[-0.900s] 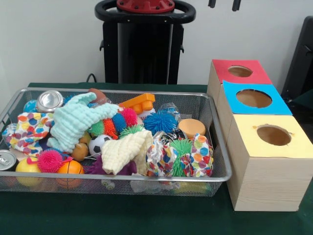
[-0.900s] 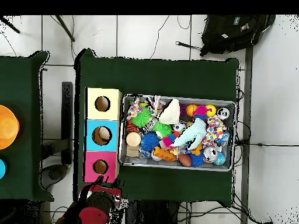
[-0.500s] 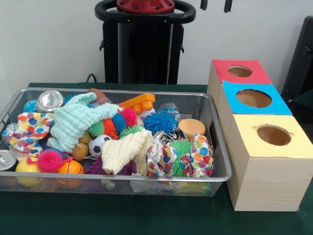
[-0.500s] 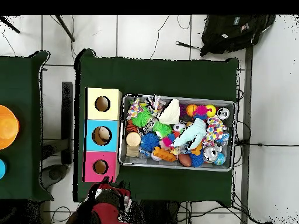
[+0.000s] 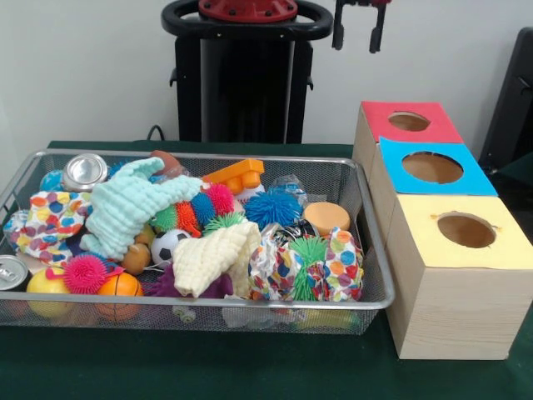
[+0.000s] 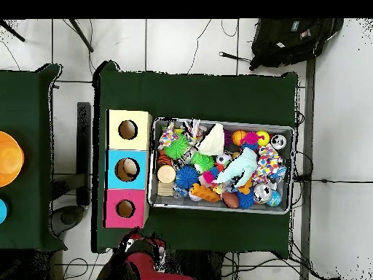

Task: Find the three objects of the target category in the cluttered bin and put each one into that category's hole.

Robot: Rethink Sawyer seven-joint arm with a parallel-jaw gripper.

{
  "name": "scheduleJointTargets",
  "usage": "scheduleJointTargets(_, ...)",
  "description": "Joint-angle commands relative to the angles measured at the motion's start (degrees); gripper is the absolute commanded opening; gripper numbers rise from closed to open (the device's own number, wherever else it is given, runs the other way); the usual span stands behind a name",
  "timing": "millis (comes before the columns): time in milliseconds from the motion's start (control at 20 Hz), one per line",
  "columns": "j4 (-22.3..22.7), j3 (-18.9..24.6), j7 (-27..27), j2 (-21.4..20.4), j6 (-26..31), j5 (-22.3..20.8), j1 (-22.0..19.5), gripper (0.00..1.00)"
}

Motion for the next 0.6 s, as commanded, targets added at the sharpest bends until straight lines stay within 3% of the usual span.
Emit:
scheduleJointTargets(50,3.7,11.6,1.2,7.1,-6.7,-5.8,-4.9,1.0)
scheduleJointTargets(300,1.2,14.1,2.4,5.3,-3.1,-5.6,-7.6,1.0)
scheduleJointTargets(400,0.5,13.5,2.9,1.8,0.5,-4.3,-7.2,1.0)
scheduleJointTargets(600,-2.5,10.4,4.0,-1.3,6.2,-2.5,-5.8,1.0)
